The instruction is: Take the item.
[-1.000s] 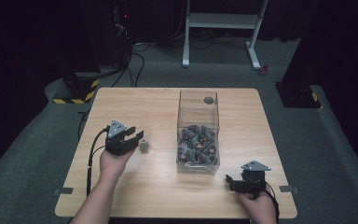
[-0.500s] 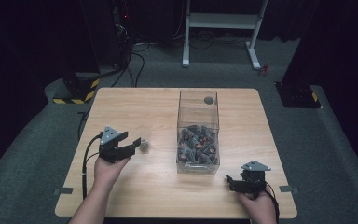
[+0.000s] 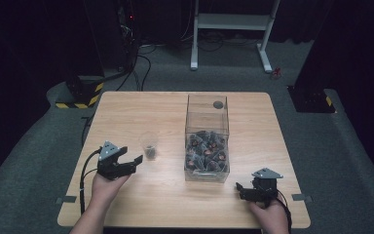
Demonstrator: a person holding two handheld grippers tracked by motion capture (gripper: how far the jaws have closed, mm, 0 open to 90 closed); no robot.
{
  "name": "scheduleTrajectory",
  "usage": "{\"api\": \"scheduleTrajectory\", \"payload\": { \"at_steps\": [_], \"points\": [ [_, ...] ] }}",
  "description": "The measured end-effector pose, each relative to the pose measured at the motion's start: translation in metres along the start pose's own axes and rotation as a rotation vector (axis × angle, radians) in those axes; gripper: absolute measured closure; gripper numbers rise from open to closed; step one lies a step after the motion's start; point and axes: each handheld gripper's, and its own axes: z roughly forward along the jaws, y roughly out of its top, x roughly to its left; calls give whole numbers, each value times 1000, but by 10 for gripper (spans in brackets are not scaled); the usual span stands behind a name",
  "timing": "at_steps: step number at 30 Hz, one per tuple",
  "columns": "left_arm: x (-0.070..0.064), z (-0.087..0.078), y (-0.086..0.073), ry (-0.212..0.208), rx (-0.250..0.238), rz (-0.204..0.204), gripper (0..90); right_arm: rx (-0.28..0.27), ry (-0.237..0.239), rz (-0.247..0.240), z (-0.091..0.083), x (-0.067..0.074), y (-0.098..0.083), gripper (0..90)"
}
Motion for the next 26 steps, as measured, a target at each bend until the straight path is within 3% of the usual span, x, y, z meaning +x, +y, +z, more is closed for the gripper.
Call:
{"api": "scheduleTrajectory", "payload": {
  "at_steps": [3, 9, 10, 19, 26],
  "points": [
    [7, -3, -10, 13, 24, 24, 241, 0, 0, 0, 0, 0, 0, 84],
    [13, -6, -26, 27, 63, 25, 233, 0, 0, 0, 0, 0, 0, 84],
    [16, -8, -29, 31, 94, 65, 233, 0, 0, 0, 0, 0, 0, 84],
    [19, -4, -63, 71, 201, 96, 231, 0, 0, 0, 0, 0, 0, 84],
    [16, -2, -68, 87, 221, 140, 228, 0, 0, 0, 0, 0, 0, 84]
  ]
}}
